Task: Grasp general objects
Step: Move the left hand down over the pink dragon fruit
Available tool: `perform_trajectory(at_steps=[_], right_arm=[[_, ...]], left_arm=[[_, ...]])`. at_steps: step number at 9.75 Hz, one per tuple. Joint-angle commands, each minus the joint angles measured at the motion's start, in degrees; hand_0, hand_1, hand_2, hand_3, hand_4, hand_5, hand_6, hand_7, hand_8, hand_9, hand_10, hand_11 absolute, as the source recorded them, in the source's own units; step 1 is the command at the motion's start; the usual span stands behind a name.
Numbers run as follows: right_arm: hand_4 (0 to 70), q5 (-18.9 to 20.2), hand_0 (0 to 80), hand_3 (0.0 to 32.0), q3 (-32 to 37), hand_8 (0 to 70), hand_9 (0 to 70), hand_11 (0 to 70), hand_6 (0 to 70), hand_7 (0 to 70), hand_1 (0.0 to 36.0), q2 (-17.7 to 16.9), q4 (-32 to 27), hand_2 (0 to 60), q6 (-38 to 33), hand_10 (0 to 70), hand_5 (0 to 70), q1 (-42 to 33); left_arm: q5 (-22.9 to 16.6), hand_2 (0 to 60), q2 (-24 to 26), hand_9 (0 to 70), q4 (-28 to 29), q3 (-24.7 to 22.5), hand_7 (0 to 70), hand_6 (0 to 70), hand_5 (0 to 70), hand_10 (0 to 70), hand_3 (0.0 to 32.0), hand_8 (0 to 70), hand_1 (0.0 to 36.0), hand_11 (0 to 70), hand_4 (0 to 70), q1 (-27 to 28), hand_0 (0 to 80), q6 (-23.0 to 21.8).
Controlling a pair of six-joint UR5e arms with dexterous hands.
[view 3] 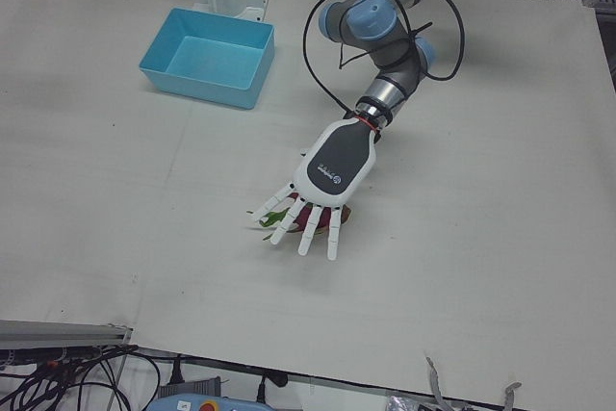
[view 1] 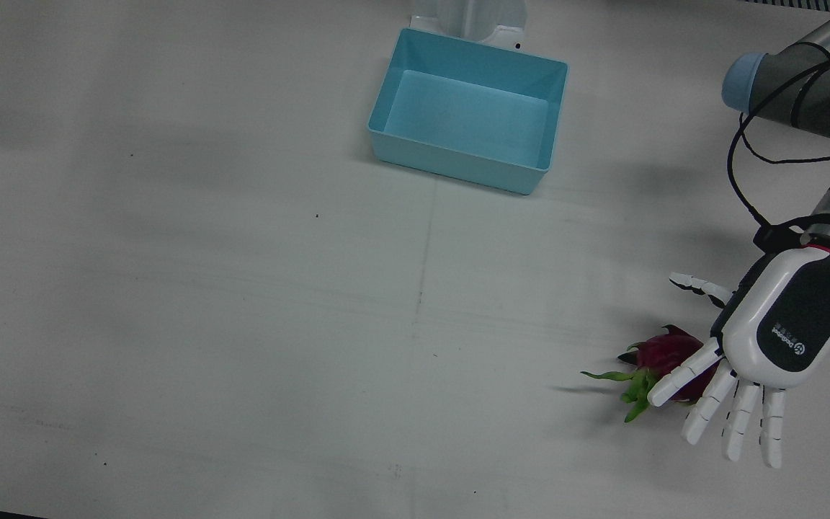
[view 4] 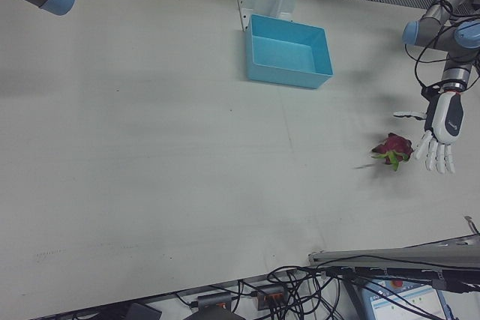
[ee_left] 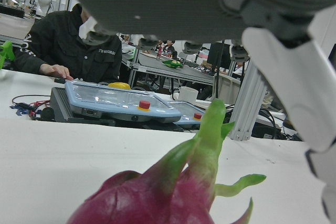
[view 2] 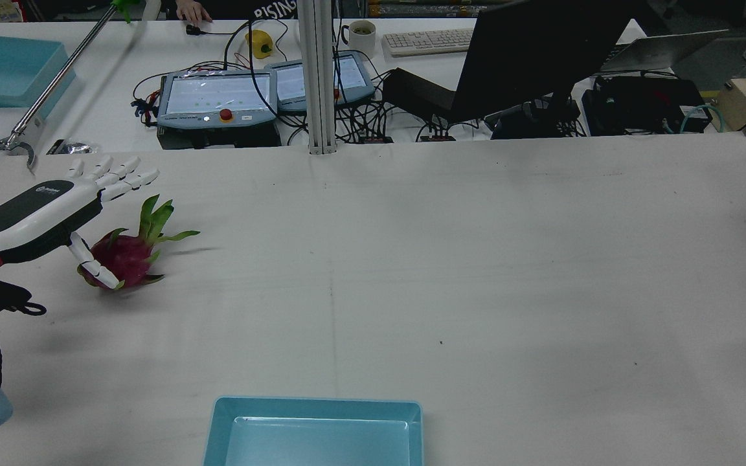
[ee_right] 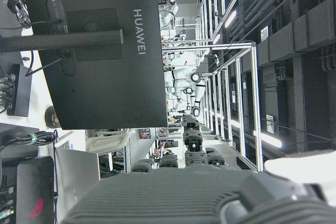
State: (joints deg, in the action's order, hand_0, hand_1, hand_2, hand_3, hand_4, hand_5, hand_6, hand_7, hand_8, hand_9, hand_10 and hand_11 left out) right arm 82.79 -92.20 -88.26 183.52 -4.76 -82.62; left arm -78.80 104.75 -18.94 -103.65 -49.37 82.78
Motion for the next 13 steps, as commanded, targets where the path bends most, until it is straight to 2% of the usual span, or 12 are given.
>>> perform_trajectory(at_steps=[1,2,4,6,9,11,13], right_arm=[[0.0,0.0,0.0,0.0,0.0,0.0,0.0,0.0,0.0,0.0,0.0,-0.1,0.0,0.0,-0.1,0.0,0.0,0.0],[0.0,0.0,0.0,0.0,0.0,0.0,0.0,0.0,0.0,0.0,0.0,0.0,0.0,0.0,0.0,0.0,0.0,0.0],[0.0,0.0,0.0,0.0,0.0,0.0,0.0,0.0,0.0,0.0,0.0,0.0,0.0,0.0,0.0,0.0,0.0,0.0],[0.0,0.0,0.0,0.0,0.0,0.0,0.0,0.0,0.0,0.0,0.0,0.0,0.0,0.0,0.0,0.0,0.0,0.0],[0.0,0.0,0.0,0.0,0.0,0.0,0.0,0.0,0.0,0.0,0.0,0.0,0.0,0.0,0.0,0.0,0.0,0.0],[0.0,0.0,0.0,0.0,0.0,0.0,0.0,0.0,0.0,0.0,0.0,0.0,0.0,0.0,0.0,0.0,0.0,0.0],[0.0,0.0,0.0,0.0,0.0,0.0,0.0,0.0,0.0,0.0,0.0,0.0,0.0,0.0,0.0,0.0,0.0,0.0]], left_arm=[[5.2,17.5,3.3,0.0,-4.2,3.8,3.1,0.0,0.0,0.0,30.2,0.0,23.9,0.0,0.0,4.0,50.9,2.0],[7.1,16.7,3.6,0.0,-5.0,4.1,0.8,0.0,0.0,0.0,32.0,0.0,23.7,0.0,0.0,7.2,50.9,2.0],[7.6,9.7,4.8,0.0,-7.3,4.9,0.0,0.0,0.0,0.0,32.0,0.0,19.4,0.0,0.0,7.8,48.9,2.6],[7.6,7.0,5.4,0.0,-7.9,5.2,0.0,0.0,0.0,0.0,32.0,0.0,18.3,0.0,0.0,7.8,48.6,3.4],[9.4,9.8,5.8,0.0,-7.6,7.3,0.0,0.0,0.0,0.0,32.0,0.0,19.1,0.0,0.0,7.7,48.5,3.6],[9.4,11.6,5.9,0.0,-7.6,7.4,0.0,0.0,0.0,0.0,32.0,0.0,19.1,0.0,0.0,7.5,48.2,6.3],[9.5,10.6,5.9,0.0,-7.5,7.3,1.0,0.0,0.0,0.0,32.0,0.0,16.7,0.0,0.0,7.3,46.9,7.5]])
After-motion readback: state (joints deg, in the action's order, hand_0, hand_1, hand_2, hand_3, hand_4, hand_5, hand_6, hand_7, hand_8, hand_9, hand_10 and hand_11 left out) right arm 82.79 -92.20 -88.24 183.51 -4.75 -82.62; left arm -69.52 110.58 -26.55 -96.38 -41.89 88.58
